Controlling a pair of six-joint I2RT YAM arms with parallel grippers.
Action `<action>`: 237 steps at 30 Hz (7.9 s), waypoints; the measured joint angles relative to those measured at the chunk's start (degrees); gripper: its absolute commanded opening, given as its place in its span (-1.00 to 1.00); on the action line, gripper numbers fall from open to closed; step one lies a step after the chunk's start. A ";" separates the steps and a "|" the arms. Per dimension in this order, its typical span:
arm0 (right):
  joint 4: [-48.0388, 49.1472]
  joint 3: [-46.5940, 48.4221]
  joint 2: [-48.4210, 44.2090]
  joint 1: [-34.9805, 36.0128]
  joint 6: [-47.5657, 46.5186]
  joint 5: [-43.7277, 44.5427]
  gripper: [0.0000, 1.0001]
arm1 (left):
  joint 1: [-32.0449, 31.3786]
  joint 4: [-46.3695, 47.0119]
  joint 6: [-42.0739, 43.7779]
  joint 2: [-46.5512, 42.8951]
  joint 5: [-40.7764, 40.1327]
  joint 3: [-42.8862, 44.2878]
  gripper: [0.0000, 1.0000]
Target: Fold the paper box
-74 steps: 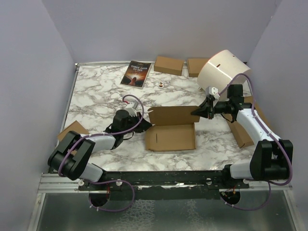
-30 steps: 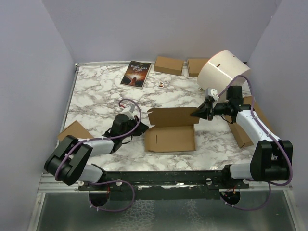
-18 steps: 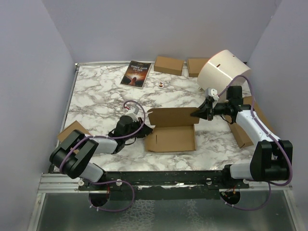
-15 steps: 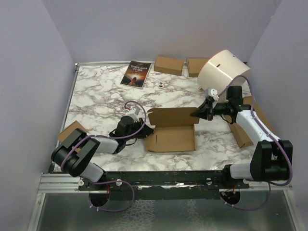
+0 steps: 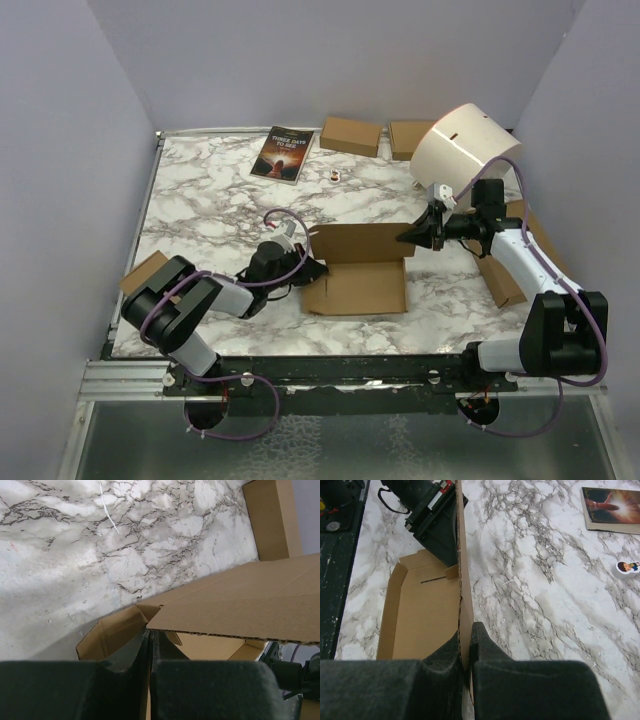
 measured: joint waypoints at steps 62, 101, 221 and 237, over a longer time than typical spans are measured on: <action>0.59 -0.02 -0.85 0.00 -0.02 0.87 -0.98 | -8.26 -32.09 -6.49 -24.57 0.39 -8.33 -1.00; -0.76 -0.02 -0.74 0.00 -1.44 0.90 -0.98 | -10.32 -43.41 7.74 -36.89 -17.51 -1.36 0.16; -1.44 -0.02 0.74 -0.04 -2.40 0.81 -0.98 | -7.61 -28.83 -4.52 -17.68 2.05 -2.75 -1.00; -3.74 -0.13 -0.46 -0.07 -7.02 -2.64 -0.98 | -7.61 -28.74 -4.33 -19.74 1.75 -4.90 -1.00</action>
